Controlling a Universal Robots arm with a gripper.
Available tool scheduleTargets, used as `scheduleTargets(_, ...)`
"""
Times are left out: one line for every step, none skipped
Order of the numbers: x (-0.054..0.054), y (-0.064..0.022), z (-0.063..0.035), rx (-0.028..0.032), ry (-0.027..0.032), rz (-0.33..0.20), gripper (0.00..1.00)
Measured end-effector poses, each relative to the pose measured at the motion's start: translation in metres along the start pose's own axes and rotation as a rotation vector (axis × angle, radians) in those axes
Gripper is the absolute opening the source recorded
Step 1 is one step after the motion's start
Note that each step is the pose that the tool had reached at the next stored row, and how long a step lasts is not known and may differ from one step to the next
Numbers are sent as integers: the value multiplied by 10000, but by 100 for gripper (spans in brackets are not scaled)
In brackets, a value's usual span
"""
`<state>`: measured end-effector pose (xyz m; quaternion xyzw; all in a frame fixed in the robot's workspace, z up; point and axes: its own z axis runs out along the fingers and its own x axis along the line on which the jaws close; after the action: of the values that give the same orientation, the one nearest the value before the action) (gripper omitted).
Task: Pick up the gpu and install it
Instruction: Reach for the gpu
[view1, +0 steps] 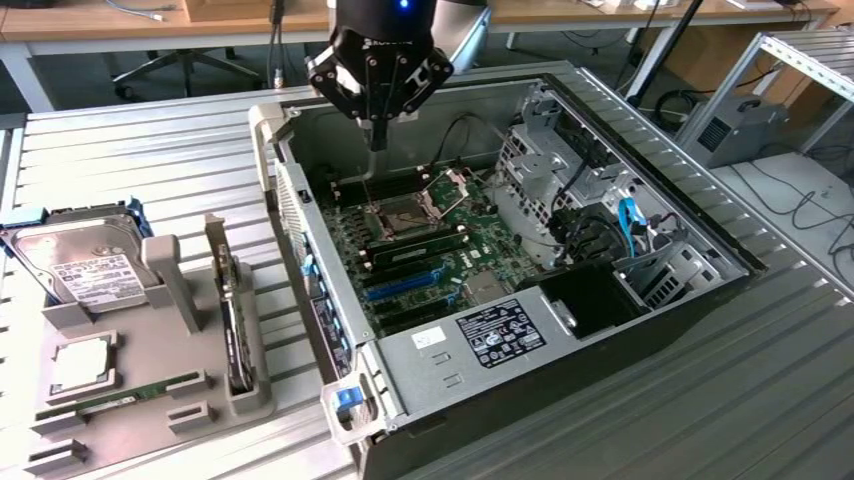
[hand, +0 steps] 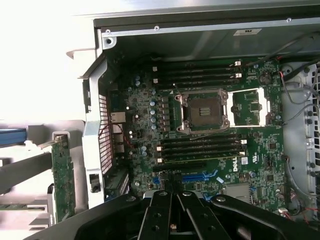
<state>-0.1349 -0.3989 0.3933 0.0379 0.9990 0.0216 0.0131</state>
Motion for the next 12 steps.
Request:
scheduleTargets(6,0,0,1,0,0,11)
scheduleTargets(11,-1,0,0,0,-1,11)
scheduleTargets(15,-1,0,1,0,-1,11)
scheduleTargets(18,-1,0,0,0,-1,11)
scheduleTargets(21,-2,-1,0,0,0,11)
scheduleTargets(24,-2,-1,0,0,0,11)
scheduleTargets(28,-2,-1,1,0,-1,11)
scheduleTargets(33,-3,-1,0,0,0,11)
scheduleTargets(38,-3,-1,1,0,-1,11)
scheduleTargets(44,-3,-2,1,0,0,11)
scheduleTargets(50,-4,-2,1,0,-1,11)
scheduleTargets(55,-4,-2,0,0,-1,11)
